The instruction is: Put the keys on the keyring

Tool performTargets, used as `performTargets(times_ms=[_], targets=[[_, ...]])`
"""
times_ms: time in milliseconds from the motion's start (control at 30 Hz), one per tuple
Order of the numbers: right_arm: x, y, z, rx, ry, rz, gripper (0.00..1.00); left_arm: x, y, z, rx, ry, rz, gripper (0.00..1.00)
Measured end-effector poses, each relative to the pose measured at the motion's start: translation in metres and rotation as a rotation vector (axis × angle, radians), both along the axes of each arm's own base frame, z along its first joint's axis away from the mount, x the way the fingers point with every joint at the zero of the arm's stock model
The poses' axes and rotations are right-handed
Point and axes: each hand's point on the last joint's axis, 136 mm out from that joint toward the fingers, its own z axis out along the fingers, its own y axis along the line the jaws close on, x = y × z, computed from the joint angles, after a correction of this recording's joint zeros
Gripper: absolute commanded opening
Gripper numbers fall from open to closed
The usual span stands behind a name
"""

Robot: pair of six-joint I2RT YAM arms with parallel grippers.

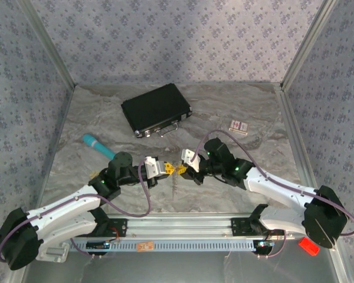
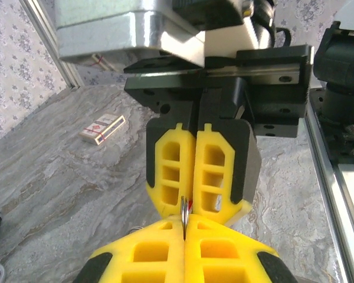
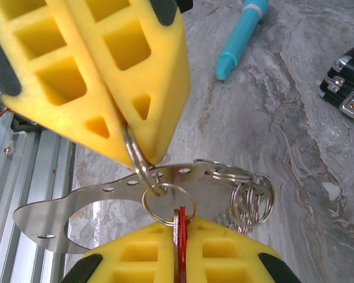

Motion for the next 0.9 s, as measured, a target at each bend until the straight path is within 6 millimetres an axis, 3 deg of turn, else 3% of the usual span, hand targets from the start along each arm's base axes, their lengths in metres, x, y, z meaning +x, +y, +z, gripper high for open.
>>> performTargets(times_ms=[267,700,767,867,900], targets=[[0.001,0.001,0.016,-0.005,-0.036,0.008,0.09,-0.001,0.002,-0.006,0.027,0.003,0.000,0.00],[-0.002,-0.006,0.023,-0.044,-0.067,0.012,0.03,0.000,0.004,-0.013,0.085,0.005,0.001,0.00],[-0.002,-0.007,0.026,-0.053,-0.075,0.012,0.03,0.002,0.002,-0.012,0.087,-0.001,0.001,0.14],[0.001,-0.008,0.031,-0.063,-0.090,0.004,0.03,0.005,0.002,-0.012,0.092,-0.004,0.016,0.52],[0.001,-0.008,0.032,-0.066,-0.094,0.000,0.03,0.006,0.003,-0.012,0.090,-0.001,0.024,0.60]])
